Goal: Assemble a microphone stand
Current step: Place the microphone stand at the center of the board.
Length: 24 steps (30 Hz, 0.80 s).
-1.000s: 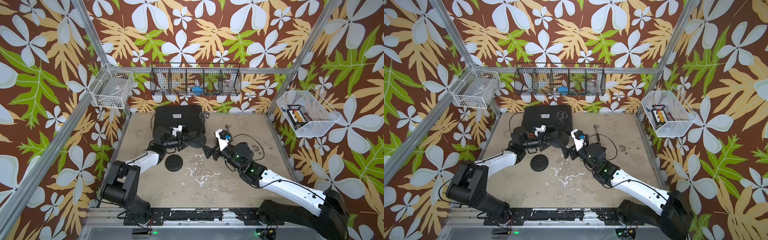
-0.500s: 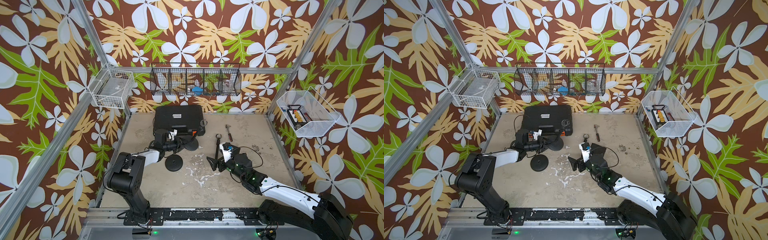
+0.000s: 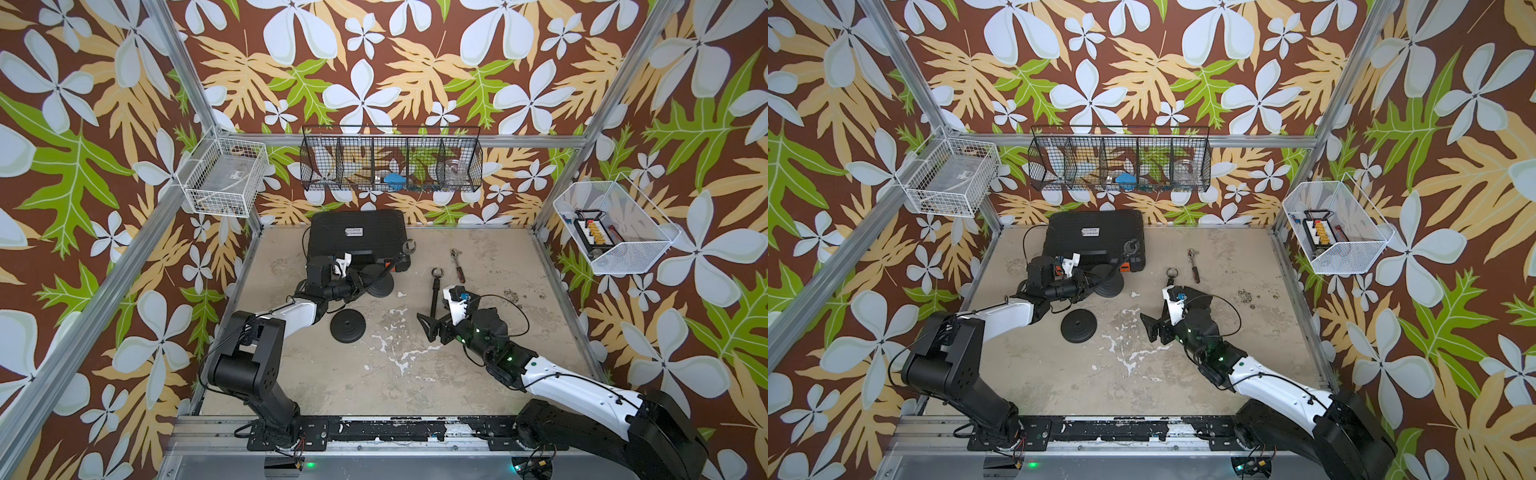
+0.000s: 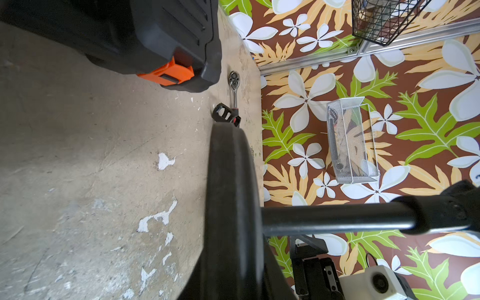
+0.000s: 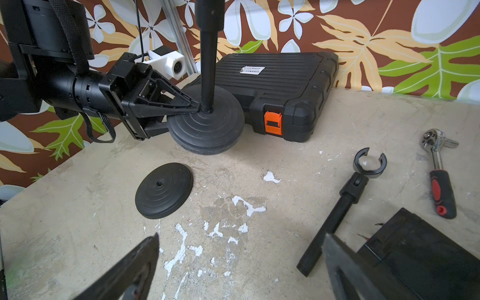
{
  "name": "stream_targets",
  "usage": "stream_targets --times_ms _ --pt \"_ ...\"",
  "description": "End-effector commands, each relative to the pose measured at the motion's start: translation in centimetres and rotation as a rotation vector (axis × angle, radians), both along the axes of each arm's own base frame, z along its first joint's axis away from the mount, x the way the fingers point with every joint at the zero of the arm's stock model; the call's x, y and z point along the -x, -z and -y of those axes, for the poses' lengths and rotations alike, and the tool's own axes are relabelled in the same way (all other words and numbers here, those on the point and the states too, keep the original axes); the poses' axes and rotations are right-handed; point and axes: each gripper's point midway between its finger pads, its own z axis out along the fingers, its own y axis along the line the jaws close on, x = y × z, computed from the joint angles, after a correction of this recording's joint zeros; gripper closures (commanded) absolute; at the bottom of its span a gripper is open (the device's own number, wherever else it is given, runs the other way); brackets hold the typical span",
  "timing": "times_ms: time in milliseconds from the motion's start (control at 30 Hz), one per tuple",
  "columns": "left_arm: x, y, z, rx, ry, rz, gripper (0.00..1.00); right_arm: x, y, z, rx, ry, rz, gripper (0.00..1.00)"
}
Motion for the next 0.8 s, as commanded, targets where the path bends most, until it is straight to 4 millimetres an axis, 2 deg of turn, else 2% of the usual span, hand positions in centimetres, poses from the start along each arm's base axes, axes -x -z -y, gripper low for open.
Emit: stream_targets --times_ms 0,133,467,600,767 --pt "0.1 0.2 0.5 0.026 0.025 0.018 1.00 0.1 -0.5 -0.3 -0.028 -0.010 0.013 0.00" --pt "-0.2 2.5 0.8 0.036 0.021 -0.021 1.00 0.1 -0.4 -0.2 -0.028 -0.011 0.013 0.00" --pt "-0.9 5.5 2.0 0.041 0.029 -0.055 1.00 -0.2 0.1 -0.3 0.004 -0.015 0.006 0.00" --pt "-1.7 7.3 2.1 0.029 0.021 -0.101 1.00 -0.3 0.0 -0.1 0.002 0.000 0.006 0.00" --pt "-2.8 9.3 2.1 -0.012 0.010 -0.134 0.90 -0.2 0.2 -0.1 -0.004 -0.002 0.001 0.00"
